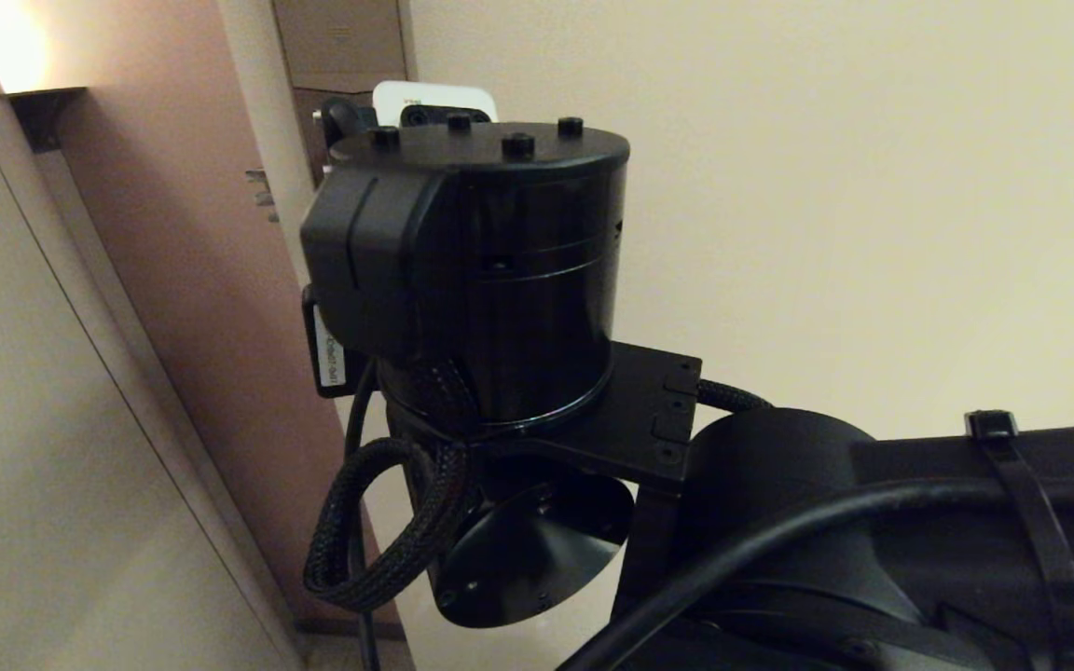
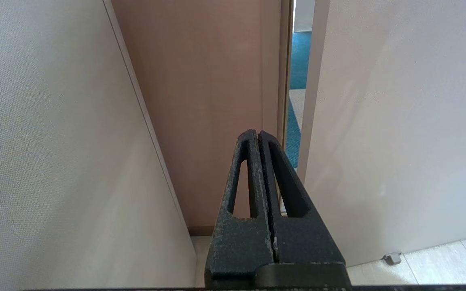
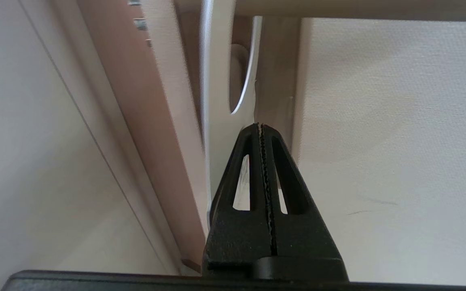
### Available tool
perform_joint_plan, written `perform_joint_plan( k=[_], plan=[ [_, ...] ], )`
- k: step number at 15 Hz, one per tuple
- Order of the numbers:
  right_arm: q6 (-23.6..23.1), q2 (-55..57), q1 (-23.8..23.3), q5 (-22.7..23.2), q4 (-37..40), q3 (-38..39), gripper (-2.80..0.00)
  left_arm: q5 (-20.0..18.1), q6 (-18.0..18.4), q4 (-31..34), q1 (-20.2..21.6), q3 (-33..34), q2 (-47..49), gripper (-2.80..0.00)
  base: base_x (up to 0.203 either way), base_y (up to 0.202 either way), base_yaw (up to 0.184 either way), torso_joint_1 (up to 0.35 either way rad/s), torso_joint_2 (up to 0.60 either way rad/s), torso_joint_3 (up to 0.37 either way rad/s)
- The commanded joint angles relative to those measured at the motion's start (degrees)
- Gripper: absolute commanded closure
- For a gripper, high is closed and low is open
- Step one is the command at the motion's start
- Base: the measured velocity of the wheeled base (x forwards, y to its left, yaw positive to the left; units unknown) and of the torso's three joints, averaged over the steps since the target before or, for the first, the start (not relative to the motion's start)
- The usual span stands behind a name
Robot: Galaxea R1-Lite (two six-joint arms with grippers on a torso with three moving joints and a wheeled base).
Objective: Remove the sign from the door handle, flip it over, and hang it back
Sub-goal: Hang the sign back with the other side facing out
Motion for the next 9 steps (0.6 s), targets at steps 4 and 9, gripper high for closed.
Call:
perform_joint_plan(
  k=[4,9],
  plan=[
    [0.03,0.27,0.6,0.53,-1.57,-0.96,0.0,-0.01,0.03,0.0,0.0,-0.04,0.07,0.0,0.0,0.0,0.0,0.0,0.0,0.0],
    [0.03,0.16,1.49,0.71,-3.56,-0.98,0.0,-0.01,0.03,0.0,0.0,0.04,0.07,0.0,0.0,0.0,0.0,0.0,0.0,0.0]
  ],
)
